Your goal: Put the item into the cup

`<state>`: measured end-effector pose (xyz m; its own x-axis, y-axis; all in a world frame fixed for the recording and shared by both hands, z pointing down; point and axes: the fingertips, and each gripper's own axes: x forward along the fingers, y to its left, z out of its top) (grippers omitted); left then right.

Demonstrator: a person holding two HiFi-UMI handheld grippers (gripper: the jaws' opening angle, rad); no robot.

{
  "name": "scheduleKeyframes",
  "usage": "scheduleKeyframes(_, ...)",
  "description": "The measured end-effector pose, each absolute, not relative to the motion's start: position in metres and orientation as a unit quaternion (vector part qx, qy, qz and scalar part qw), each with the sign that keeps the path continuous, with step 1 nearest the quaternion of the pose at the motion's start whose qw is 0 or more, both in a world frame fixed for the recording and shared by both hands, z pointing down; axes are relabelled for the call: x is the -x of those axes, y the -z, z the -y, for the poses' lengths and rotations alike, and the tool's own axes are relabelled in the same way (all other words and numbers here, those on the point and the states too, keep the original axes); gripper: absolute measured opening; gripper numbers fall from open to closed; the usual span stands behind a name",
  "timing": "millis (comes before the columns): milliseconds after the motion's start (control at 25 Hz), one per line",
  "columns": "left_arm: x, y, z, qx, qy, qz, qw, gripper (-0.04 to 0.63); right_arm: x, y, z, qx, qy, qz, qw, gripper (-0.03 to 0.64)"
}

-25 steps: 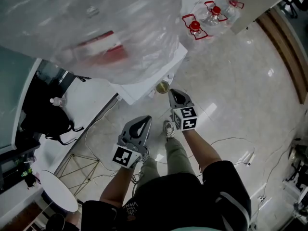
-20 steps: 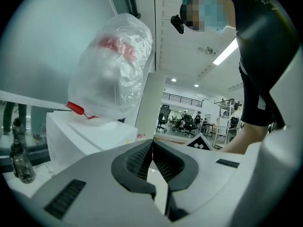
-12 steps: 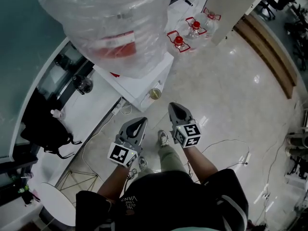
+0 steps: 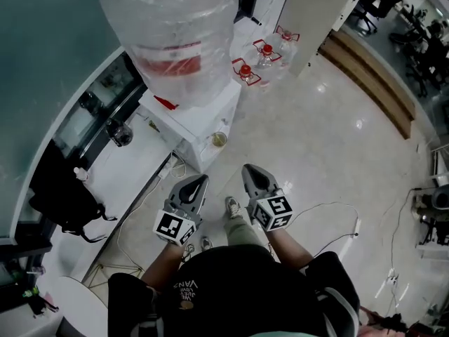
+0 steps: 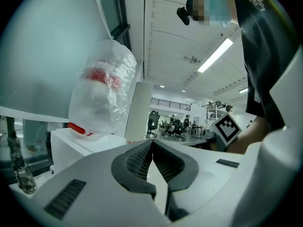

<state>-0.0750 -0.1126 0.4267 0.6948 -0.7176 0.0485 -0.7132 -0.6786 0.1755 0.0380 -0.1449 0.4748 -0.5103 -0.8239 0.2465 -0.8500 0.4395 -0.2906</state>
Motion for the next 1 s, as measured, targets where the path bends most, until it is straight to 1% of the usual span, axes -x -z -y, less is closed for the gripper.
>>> scheduleKeyframes(360, 0.094, -0.404, 0.040, -0.922, 0.019, 0.381, 0.069, 0.020, -0.033, -0.438, 0.061, -0.511, -0.175, 0.841, 0.011, 0.046)
scheduleKeyframes(1000, 0.132, -0.394, -0.057, -0.917, 0.016, 0.394, 0.058, 0.020, -0.010, -0.417, -0.041, -0.507, -0.156, 0.848, 0.010, 0.046)
